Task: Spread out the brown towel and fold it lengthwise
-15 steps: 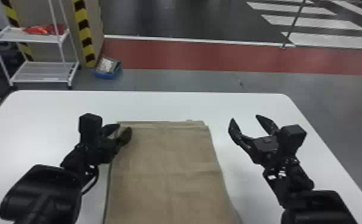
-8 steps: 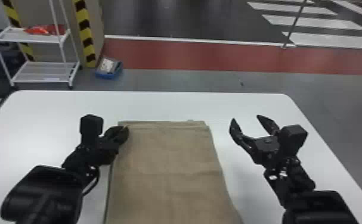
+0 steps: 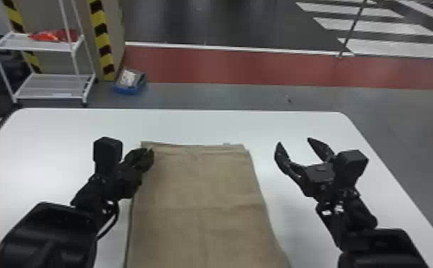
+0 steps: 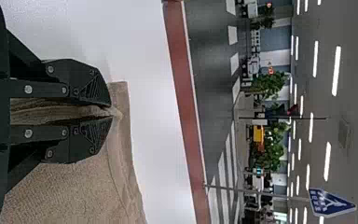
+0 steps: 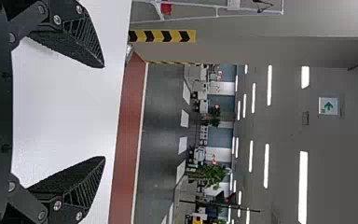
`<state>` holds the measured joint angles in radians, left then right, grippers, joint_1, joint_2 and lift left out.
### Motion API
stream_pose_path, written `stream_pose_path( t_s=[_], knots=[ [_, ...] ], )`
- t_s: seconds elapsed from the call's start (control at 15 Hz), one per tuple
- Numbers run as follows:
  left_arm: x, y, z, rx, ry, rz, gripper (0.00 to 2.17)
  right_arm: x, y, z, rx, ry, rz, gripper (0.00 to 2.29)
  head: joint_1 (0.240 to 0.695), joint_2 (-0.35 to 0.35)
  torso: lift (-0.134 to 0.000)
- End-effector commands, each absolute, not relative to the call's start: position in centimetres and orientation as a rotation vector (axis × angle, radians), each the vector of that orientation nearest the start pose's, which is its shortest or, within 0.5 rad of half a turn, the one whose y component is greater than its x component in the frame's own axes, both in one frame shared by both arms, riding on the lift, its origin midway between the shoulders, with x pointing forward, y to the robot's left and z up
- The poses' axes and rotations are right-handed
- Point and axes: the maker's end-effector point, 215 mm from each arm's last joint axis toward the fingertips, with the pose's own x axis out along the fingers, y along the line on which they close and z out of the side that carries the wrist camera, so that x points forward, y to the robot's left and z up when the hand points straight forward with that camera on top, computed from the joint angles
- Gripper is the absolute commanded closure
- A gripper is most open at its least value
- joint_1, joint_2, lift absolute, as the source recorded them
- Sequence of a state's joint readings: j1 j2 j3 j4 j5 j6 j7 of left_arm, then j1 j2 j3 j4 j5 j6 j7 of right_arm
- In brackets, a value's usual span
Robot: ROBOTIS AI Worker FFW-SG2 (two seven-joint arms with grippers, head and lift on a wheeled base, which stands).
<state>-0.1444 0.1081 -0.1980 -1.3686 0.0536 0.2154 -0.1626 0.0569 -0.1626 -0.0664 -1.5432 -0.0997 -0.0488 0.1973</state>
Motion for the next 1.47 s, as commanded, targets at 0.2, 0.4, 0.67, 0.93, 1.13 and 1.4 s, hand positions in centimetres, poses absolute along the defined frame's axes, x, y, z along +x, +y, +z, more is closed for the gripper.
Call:
stream_pose_path(
  t_s=[0.2,0.4,0.67,0.93,1.13,1.4],
  knots=[
    [57.7,11.7,-43.0,0.066,0.375,-0.37,0.98,57.4,-28.0,-36.2,-0.064,0.025,0.133,0.2,0.695,-0.14,-0.125],
    [55.5,8.4,-42.8,0.061,0.415,-0.443,0.98,57.1,-28.2,-36.2,-0.054,0.024,0.129,0.2,0.695,-0.162,-0.125],
    [53.8,4.5,-42.2,0.048,0.411,-0.517,0.98,56.5,-29.3,-36.0,-0.055,0.022,0.112,0.2,0.695,-0.211,-0.125],
    [51.8,2.0,-41.9,0.011,0.452,-0.585,0.98,56.0,-29.9,-36.0,-0.053,0.022,0.104,0.2,0.695,-0.249,-0.125],
    [50.6,-0.5,-42.0,-0.008,0.461,-0.64,0.98,55.8,-29.8,-35.9,-0.047,0.02,0.106,0.2,0.695,-0.282,-0.125],
    [49.3,-2.4,-42.8,-0.074,0.493,-0.745,0.52,55.8,-29.8,-36.0,-0.047,0.023,0.106,0.2,0.695,-0.314,-0.125]
  ],
)
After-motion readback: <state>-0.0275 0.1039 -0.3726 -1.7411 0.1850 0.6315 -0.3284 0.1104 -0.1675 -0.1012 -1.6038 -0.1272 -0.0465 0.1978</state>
